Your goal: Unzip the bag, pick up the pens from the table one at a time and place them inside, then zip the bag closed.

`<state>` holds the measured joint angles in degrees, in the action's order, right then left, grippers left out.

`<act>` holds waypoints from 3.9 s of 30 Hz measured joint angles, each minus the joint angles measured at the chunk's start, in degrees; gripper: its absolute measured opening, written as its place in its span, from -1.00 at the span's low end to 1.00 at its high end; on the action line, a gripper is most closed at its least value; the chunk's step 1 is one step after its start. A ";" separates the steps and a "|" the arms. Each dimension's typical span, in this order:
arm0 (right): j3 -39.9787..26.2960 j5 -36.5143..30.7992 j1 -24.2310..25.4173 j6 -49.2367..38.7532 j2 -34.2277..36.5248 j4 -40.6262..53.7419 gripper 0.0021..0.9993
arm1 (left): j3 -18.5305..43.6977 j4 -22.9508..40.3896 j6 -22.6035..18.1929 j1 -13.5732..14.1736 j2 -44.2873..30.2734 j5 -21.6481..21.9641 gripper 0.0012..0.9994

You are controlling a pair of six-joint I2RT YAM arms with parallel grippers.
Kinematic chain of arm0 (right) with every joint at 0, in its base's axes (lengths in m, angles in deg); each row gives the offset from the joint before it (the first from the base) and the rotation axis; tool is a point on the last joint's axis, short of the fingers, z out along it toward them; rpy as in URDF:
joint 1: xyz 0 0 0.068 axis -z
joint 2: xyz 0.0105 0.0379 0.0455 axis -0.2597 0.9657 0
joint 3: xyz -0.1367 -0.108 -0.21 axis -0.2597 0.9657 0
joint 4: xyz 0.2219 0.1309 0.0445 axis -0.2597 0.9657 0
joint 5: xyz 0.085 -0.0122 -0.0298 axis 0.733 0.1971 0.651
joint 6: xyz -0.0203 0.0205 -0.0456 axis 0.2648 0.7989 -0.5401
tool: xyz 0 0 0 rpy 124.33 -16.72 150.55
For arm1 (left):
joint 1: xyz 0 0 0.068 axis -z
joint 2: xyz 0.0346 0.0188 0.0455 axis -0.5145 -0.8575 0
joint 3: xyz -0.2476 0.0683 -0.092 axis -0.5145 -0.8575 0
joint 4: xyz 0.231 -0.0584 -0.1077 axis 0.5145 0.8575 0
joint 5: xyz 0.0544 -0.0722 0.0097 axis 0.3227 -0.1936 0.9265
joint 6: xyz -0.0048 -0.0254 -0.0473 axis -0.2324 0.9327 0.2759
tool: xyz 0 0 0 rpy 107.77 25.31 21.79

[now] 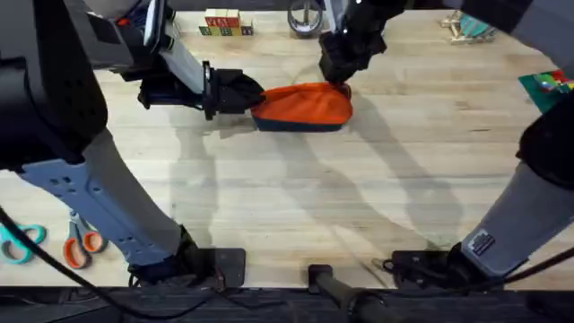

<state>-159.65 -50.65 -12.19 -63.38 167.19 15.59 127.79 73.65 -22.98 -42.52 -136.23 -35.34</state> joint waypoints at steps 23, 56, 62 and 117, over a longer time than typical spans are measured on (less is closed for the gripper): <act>-0.07 -9.61 1.52 -5.00 0.00 3.84 -0.94 | 0.00 0.07 0.00 0.37 0.00 -0.04 -0.92; -0.66 -3.28 8.83 -5.40 6.12 6.78 -0.94 | 0.00 0.26 0.00 1.18 0.01 -0.22 -0.92; -0.66 -3.64 8.75 -5.40 6.12 6.78 -0.94 | 0.00 0.26 0.00 1.14 0.00 -0.22 -0.92; -2.47 -0.39 -2.07 -3.12 -23.95 15.04 1.00 | 0.00 1.81 0.00 -0.70 0.00 0.42 0.99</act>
<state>-162.12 -51.04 -14.26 -66.50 143.23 30.63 127.79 75.46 -22.98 -43.22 -136.23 -34.92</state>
